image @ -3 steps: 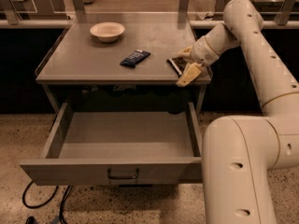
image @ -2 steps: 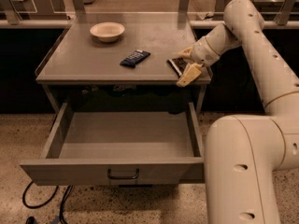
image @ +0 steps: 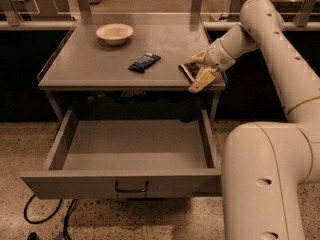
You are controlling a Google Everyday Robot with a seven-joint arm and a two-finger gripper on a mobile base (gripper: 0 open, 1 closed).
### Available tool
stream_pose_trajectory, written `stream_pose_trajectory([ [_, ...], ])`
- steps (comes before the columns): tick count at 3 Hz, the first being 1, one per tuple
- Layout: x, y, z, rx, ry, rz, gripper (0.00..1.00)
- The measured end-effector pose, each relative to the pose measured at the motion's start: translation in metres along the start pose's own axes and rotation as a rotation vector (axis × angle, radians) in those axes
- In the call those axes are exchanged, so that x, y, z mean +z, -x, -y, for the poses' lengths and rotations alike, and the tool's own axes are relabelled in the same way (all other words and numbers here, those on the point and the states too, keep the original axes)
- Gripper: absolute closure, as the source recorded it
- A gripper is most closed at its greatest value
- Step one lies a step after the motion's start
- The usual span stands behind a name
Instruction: Place rxbar chocolate into top drawer
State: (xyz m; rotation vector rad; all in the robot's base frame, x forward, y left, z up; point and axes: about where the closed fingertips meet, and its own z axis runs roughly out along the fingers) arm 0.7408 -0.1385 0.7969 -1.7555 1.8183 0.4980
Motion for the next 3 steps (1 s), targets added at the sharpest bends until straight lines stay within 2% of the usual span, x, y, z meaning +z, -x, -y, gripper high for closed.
stream_pose_trajectory([
  [1, -0.009, 0.002, -0.007, 0.019, -0.021, -0.010, 1.00],
  [2, -0.024, 0.002, -0.011, 0.040, -0.063, -0.017, 1.00],
  [3, -0.029, 0.001, -0.022, 0.061, -0.076, -0.025, 1.00],
])
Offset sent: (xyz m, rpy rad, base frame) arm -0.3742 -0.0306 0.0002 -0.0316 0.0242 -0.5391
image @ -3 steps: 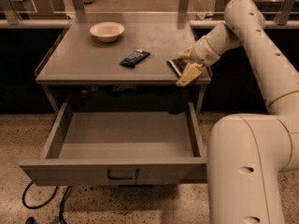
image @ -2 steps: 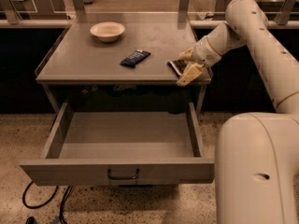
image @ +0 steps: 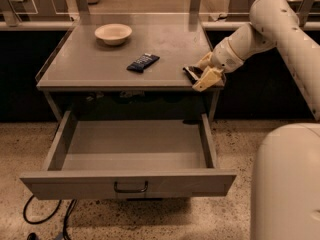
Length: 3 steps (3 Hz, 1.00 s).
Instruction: Place rxbar chocolate into top drawer
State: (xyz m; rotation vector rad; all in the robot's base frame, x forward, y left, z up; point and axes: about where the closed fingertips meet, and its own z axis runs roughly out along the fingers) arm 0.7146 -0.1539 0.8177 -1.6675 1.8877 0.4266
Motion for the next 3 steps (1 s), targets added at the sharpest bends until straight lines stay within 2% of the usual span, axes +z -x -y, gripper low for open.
stream_pose_trajectory([
  [1, -0.066, -0.005, -0.017, 0.086, -0.179, -0.017, 1.00],
  [2, -0.102, 0.004, -0.032, 0.105, -0.274, -0.001, 1.00],
  [3, -0.102, 0.004, -0.032, 0.103, -0.274, -0.001, 1.00],
])
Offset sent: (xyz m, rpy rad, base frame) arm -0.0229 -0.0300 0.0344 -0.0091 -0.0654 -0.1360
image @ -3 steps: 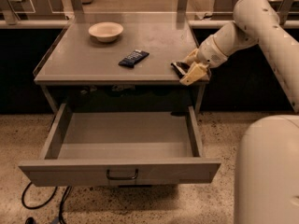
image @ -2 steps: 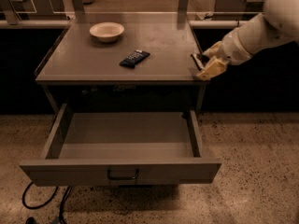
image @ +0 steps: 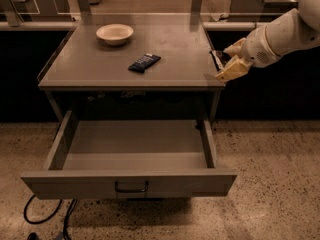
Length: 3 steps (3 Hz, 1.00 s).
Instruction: Place rxbar chocolate into top drawer
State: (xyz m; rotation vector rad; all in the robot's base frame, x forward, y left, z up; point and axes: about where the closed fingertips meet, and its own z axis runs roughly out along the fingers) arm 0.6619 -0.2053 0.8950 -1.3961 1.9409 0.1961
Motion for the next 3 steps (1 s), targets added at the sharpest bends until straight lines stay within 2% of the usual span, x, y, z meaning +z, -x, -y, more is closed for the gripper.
stream_pose_trajectory([
  [1, 0.008, -0.002, -0.011, -0.004, 0.001, -0.012, 1.00],
  [2, 0.003, 0.009, -0.033, -0.039, -0.060, -0.018, 1.00],
  [3, 0.061, -0.013, -0.076, -0.037, -0.017, -0.043, 1.00],
])
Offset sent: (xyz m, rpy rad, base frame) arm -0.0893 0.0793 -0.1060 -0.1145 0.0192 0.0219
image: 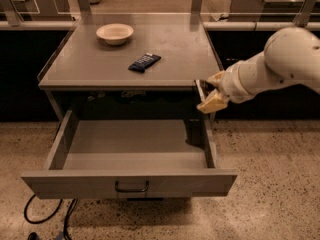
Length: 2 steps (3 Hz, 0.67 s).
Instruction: Place rxbar chocolate into top drawer
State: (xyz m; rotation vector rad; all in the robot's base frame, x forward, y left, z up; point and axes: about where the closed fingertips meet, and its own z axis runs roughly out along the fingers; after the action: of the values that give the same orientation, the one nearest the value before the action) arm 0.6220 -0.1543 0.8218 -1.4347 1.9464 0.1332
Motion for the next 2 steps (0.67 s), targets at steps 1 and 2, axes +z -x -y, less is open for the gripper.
stream_pose_trajectory([
  [1, 0.068, -0.038, -0.040, 0.012, 0.096, -0.048, 1.00],
  [2, 0.115, -0.065, -0.068, 0.010, 0.137, -0.082, 1.00],
])
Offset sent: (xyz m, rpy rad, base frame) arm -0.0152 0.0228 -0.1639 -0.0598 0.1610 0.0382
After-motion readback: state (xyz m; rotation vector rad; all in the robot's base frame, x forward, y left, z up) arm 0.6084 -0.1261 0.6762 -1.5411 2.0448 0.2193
